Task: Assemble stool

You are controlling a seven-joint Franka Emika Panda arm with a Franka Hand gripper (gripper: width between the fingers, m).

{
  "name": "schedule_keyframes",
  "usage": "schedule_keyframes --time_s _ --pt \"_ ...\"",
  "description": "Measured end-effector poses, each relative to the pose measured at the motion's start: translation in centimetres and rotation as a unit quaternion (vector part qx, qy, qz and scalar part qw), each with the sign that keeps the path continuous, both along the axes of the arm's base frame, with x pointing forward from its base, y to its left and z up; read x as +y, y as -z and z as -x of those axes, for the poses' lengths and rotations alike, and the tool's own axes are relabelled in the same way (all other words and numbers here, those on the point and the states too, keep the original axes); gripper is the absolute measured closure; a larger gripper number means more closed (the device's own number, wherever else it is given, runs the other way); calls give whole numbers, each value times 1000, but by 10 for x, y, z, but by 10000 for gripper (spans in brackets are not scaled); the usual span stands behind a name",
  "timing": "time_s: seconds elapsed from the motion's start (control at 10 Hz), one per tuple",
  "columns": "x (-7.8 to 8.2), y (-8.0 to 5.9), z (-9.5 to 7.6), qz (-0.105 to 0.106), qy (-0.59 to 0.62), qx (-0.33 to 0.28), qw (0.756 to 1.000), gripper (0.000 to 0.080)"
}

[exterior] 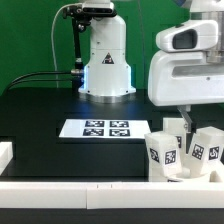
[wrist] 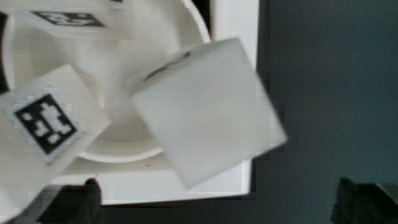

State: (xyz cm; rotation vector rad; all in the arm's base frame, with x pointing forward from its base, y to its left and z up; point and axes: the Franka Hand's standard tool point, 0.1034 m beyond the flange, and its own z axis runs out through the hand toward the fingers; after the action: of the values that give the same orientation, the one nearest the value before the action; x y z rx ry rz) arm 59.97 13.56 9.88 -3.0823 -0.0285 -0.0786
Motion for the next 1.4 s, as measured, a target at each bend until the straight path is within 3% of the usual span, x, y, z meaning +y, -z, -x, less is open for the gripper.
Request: schedule_keyframes --time_s 0.4,0.5,0.7,1.3,1.4 --pt "-5 -2 1 33 -143 -23 989 150" --pt "3 -6 0 51 -231 -24 971 150" --pt "13 -8 4 67 -348 -5 935 150" --pt "-5 -7 3 92 -504 -3 859 150" --pt "-1 -6 4 107 -564 4 819 150"
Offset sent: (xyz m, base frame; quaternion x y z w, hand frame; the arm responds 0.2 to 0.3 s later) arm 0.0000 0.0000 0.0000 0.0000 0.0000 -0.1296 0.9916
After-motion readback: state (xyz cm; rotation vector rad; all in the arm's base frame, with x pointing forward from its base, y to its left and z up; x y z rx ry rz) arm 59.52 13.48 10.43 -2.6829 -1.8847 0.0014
